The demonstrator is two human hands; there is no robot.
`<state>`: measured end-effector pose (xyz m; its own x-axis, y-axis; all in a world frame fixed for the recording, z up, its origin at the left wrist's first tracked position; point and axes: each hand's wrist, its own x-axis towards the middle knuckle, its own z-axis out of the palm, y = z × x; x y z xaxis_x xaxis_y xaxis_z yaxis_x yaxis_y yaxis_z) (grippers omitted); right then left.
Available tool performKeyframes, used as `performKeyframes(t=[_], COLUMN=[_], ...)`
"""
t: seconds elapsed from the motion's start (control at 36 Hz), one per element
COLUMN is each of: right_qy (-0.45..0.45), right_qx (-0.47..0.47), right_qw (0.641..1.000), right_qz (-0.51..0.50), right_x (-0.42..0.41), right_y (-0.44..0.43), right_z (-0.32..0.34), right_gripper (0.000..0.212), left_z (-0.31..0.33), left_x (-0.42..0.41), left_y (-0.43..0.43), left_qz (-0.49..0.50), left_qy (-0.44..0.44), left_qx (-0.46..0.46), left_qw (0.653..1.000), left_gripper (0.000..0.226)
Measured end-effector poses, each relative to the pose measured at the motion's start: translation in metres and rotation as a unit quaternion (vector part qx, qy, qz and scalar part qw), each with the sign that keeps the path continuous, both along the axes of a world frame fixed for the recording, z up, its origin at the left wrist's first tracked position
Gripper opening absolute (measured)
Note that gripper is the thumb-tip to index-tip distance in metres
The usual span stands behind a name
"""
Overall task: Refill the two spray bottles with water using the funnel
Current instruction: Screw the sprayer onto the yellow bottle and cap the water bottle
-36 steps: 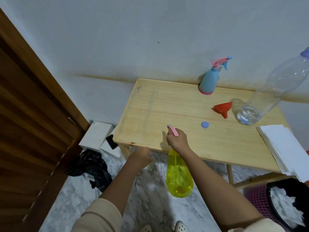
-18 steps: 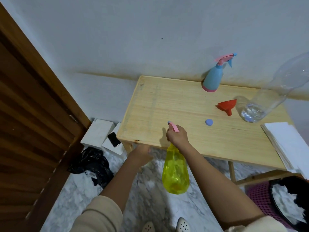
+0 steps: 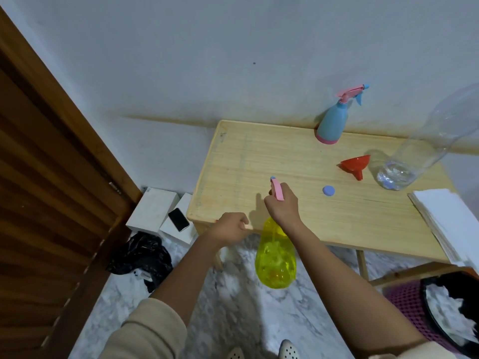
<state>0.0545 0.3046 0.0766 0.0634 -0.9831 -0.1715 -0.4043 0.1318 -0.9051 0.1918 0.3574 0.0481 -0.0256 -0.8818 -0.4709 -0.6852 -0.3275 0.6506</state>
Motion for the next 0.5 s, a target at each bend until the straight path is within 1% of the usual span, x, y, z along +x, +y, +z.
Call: performKeyframes(t=[0.08, 0.14, 0.17, 0.22, 0.25, 0.28, 0.33, 0.42, 0.44, 0.5], right_qy=[-0.017, -0.017, -0.015, -0.004, 0.006, 0.021, 0.046, 0.045, 0.037, 0.025], right_qx=[-0.058, -0.1, -0.122, -0.156, -0.167, -0.176, -0.185, -0.214, -0.228, -0.251], right_qw=[0.998, 0.994, 0.992, 0.987, 0.984, 0.982, 0.977, 0.967, 0.964, 0.959], right_qz=[-0.023, -0.035, -0.041, -0.048, -0.055, -0.065, -0.096, -0.127, -0.131, -0.127], right_x=[0.0, -0.002, -0.003, -0.004, -0.005, -0.005, -0.004, -0.004, -0.005, -0.008], right_y=[-0.01, -0.018, -0.023, -0.031, -0.036, -0.042, -0.055, -0.079, -0.088, -0.107], right_z=[0.022, 0.036, 0.042, 0.054, 0.059, 0.063, 0.07, 0.075, 0.075, 0.077], right_gripper=[0.009, 0.024, 0.028, 0.025, 0.022, 0.023, 0.027, 0.032, 0.031, 0.029], left_z=[0.024, 0.039, 0.044, 0.055, 0.06, 0.063, 0.063, 0.059, 0.057, 0.057], left_x=[-0.004, -0.008, -0.011, -0.019, -0.023, -0.029, -0.041, -0.058, -0.064, -0.071], left_y=[-0.008, -0.015, -0.02, -0.027, -0.031, -0.036, -0.048, -0.073, -0.084, -0.107], left_qz=[-0.049, -0.066, -0.072, -0.086, -0.093, -0.097, -0.073, 0.032, 0.058, 0.076], left_qy=[0.034, 0.044, 0.056, 0.108, 0.128, 0.129, 0.104, 0.079, 0.065, 0.035], left_qx=[-0.033, -0.036, -0.026, 0.001, 0.002, -0.007, -0.051, -0.129, -0.143, -0.153], left_qw=[0.998, 0.996, 0.995, 0.991, 0.987, 0.987, 0.991, 0.988, 0.986, 0.985], left_gripper=[0.025, 0.031, 0.037, 0.054, 0.061, 0.067, 0.074, 0.074, 0.074, 0.072])
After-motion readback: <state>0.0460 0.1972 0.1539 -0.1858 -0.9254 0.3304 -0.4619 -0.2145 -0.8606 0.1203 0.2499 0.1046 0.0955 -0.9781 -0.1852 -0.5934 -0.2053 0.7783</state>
